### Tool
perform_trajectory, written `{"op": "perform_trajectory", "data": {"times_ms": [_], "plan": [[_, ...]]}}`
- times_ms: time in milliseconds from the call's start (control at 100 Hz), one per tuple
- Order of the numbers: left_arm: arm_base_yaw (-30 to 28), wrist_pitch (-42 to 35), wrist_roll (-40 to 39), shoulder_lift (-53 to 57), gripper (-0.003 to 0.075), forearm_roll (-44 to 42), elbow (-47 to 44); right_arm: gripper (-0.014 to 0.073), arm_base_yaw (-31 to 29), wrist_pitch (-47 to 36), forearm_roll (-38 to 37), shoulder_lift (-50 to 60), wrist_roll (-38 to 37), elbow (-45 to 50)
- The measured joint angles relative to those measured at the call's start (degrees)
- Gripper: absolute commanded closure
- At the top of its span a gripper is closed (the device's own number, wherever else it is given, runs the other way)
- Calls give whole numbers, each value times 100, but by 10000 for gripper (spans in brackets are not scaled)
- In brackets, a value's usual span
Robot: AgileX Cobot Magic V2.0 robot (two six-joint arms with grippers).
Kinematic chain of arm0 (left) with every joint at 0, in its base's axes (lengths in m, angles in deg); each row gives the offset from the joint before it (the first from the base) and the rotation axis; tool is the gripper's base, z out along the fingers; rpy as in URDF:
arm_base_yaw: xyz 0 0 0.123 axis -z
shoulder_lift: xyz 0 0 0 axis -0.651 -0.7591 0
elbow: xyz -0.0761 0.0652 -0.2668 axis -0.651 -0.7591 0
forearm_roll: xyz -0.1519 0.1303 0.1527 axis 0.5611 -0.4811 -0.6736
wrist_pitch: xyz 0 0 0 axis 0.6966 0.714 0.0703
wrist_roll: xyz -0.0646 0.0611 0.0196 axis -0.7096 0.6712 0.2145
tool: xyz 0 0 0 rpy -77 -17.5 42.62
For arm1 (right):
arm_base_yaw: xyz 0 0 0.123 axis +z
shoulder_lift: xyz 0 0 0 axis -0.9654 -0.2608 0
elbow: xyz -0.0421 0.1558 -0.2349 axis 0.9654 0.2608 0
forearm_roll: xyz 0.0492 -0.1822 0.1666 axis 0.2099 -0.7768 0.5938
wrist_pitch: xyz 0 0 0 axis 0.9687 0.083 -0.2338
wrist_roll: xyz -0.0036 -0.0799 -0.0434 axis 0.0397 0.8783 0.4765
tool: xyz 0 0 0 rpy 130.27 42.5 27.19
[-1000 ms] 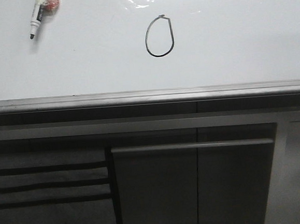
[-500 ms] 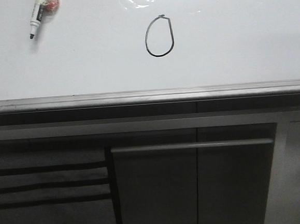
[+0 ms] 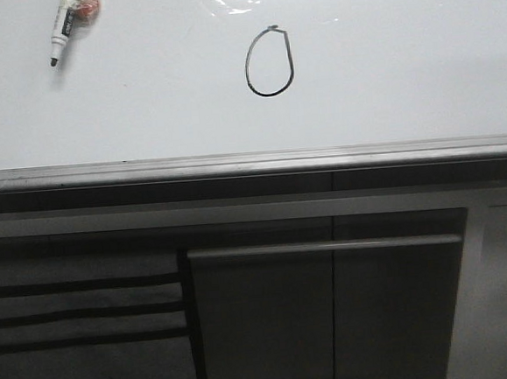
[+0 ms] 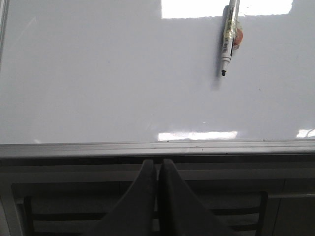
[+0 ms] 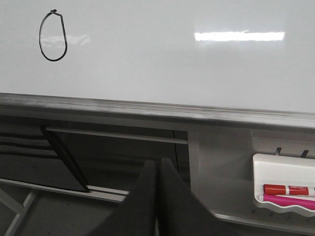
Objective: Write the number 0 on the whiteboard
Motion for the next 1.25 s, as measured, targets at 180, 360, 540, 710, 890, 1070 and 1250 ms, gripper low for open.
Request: {"op": "perform_trajectory", "data": {"times_ms": [180,360,540,710,890,1070,1250], "plan": [[0,0,0,0,741,0,0,666,0,0,0,0,0,0],[0,13,-9,0,741,0,0,666,-71,-174,0,360,9,231],[0,13,-9,0,741,0,0,666,-375,-1176,-59,1499,9,1348],[0,13,-9,0,741,0,0,666,-555,-2353,-81,2327,9,2621],[0,13,-9,0,741,0,0,666,-569,-2530,-147,2412,9,2743],[0,13,-9,0,741,0,0,666,-569,-2539,-160,2412,9,2743],[0,13,-9,0,741,0,0,666,-569,-2539,-163,2412,9,2743]]}}
